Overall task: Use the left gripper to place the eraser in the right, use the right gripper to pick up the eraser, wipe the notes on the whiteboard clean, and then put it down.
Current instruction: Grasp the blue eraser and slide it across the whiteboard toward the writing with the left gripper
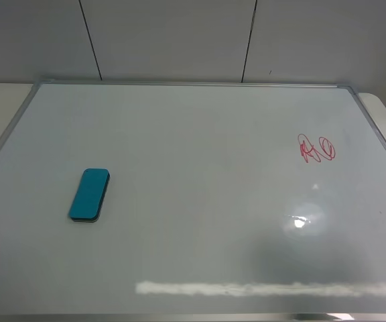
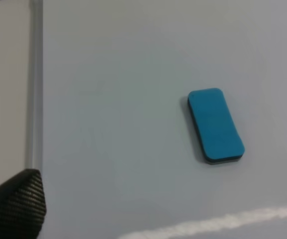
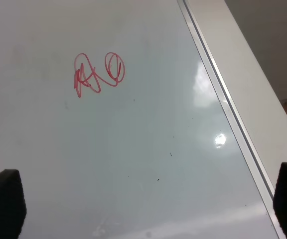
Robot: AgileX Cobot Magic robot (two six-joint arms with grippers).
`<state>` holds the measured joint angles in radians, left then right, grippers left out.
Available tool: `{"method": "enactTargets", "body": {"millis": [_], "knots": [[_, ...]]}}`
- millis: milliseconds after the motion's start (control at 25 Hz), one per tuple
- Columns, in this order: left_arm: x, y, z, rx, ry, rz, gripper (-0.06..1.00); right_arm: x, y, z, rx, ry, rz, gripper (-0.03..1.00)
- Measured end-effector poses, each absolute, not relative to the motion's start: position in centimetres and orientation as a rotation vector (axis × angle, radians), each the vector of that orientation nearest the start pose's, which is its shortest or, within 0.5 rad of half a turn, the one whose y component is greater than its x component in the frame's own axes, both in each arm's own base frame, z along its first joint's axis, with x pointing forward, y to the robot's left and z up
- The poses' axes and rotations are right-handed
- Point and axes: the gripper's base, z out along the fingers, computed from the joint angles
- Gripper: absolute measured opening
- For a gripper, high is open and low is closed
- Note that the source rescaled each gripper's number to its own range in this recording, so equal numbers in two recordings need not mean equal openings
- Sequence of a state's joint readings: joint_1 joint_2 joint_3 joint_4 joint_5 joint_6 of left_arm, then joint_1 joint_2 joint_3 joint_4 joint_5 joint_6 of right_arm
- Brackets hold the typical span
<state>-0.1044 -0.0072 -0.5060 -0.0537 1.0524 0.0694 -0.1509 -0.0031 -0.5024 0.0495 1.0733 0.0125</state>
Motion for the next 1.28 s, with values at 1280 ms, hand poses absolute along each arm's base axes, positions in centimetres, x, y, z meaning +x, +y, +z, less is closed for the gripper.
{"method": "enactTargets", "body": {"millis": [1280], "knots": [[-0.66, -0.14, 27.96, 0.147, 2.018, -0.073, 1.00, -0.56, 0.49, 27.70, 0.165, 2.044, -0.027, 1.00]]}}
